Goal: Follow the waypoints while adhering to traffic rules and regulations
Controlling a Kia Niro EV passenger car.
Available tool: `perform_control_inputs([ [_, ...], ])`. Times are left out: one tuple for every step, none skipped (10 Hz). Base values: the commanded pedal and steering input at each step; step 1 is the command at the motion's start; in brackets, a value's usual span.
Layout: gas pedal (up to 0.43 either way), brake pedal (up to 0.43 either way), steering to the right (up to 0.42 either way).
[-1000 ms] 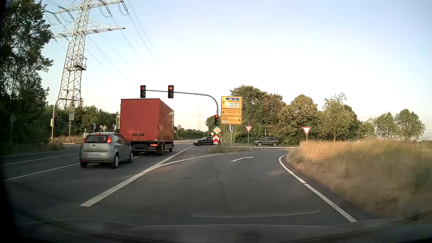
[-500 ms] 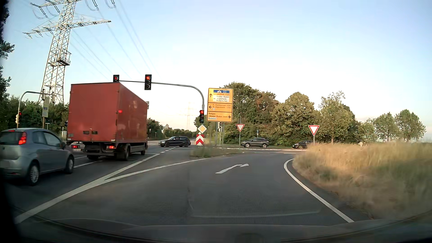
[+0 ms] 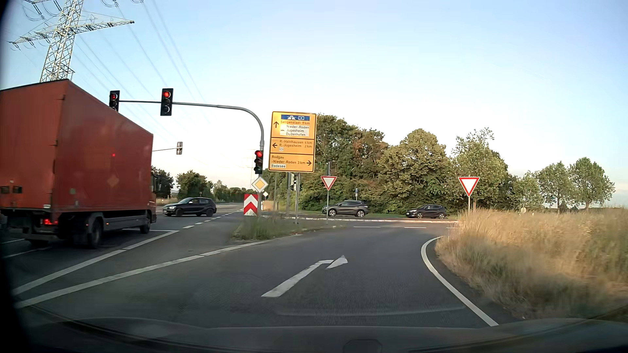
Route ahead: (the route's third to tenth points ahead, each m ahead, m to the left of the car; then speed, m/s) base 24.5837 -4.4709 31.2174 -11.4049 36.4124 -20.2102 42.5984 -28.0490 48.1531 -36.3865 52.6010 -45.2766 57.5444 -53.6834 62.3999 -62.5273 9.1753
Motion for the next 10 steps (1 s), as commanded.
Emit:
perform_control_inputs([
  [0.0, 0.274, 0.072],
  [0.0, 0.287, 0.076],
  [0.0, 0.293, 0.079],
  [0.0, 0.305, 0.081],
  [0.0, 0.305, 0.082],
  [0.0, 0.305, 0.085],
  [0.0, 0.305, 0.089],
  [0.0, 0.305, 0.092],
  [0.0, 0.305, 0.094],
  [0.0, 0.305, 0.096],
])
